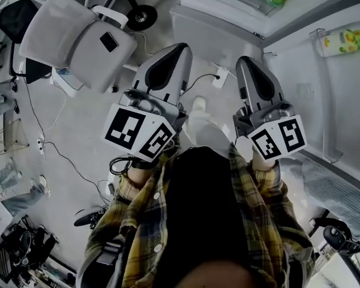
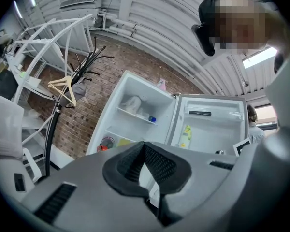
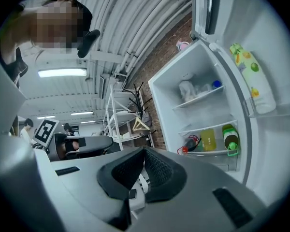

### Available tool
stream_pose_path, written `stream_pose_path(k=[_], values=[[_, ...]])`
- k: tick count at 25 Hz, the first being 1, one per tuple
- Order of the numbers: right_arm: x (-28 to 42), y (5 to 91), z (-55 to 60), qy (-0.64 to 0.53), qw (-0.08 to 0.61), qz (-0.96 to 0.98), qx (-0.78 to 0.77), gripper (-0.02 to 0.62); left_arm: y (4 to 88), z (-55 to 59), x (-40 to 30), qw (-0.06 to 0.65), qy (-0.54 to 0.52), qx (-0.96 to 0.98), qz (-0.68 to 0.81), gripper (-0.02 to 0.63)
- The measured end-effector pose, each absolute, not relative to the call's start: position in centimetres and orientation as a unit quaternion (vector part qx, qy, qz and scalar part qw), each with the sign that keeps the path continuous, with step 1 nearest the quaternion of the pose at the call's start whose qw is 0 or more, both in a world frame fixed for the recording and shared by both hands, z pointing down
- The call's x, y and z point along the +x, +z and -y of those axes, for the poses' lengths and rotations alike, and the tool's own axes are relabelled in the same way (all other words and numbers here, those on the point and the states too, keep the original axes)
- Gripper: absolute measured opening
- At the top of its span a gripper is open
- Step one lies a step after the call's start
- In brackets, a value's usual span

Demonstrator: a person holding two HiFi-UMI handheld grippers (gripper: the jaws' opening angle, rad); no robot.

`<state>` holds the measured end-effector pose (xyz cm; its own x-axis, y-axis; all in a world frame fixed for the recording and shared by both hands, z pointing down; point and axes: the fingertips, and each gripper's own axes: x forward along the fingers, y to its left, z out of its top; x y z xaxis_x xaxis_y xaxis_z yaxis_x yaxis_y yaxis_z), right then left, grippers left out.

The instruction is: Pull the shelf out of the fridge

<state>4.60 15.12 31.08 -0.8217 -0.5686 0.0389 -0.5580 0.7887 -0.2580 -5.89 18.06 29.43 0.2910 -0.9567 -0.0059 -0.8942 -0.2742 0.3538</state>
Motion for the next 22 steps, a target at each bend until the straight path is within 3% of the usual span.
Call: stream_pose_path(k=[22], values=[[4.5, 32.2, 0.5, -0.170, 0.037, -0.945, -0.278, 0.018, 29.4, -2.8, -6.3, 0.138, -0.110, 0.780, 0.600, 0.003]])
